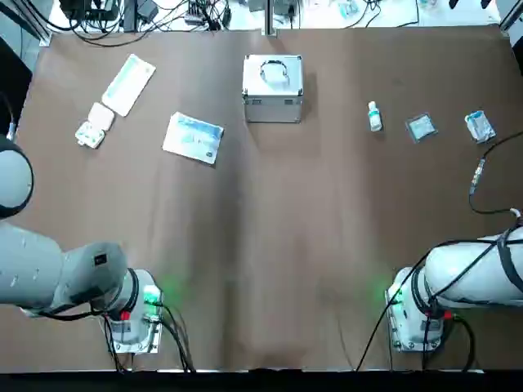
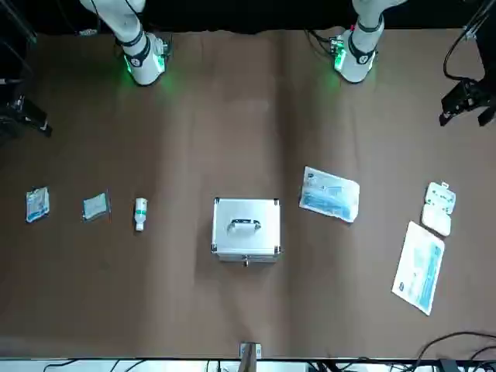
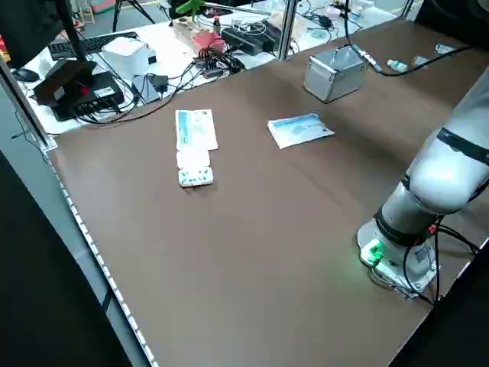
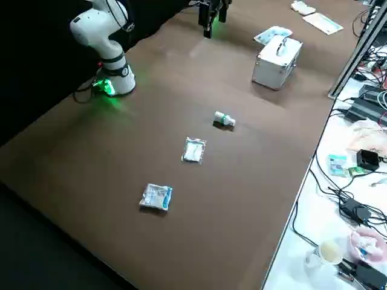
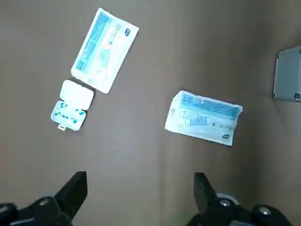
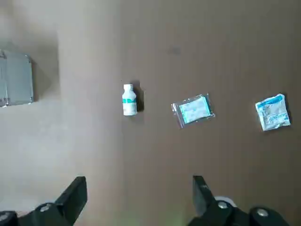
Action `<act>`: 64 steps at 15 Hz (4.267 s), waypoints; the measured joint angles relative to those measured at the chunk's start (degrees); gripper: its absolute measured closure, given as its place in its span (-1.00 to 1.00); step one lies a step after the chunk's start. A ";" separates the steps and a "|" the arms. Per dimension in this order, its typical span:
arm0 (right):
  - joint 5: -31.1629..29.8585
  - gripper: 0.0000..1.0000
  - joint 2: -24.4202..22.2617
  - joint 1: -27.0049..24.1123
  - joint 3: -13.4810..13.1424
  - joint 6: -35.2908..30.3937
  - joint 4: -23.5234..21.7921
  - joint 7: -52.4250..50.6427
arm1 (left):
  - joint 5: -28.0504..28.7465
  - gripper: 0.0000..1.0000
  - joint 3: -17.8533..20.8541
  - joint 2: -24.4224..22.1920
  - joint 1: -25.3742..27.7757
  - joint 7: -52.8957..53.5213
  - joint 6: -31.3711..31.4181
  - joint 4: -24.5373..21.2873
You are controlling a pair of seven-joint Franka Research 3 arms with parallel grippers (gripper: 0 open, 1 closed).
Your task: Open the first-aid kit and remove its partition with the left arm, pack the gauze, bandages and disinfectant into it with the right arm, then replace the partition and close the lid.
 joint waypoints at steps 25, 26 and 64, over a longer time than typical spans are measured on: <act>7.10 -0.97 17.89 9.68 0.23 16.10 -0.78 16.23 | -0.33 -1.00 -17.04 7.97 -1.00 -33.84 -4.45 0.03; 8.42 -0.97 19.48 9.74 0.22 18.10 -0.59 19.49 | -0.74 -1.00 -18.35 8.55 -1.09 -36.80 -4.22 0.04; 33.97 -0.68 57.20 25.46 1.52 43.91 20.01 70.00 | 7.96 -1.00 2.88 42.26 -46.18 -130.13 39.28 15.58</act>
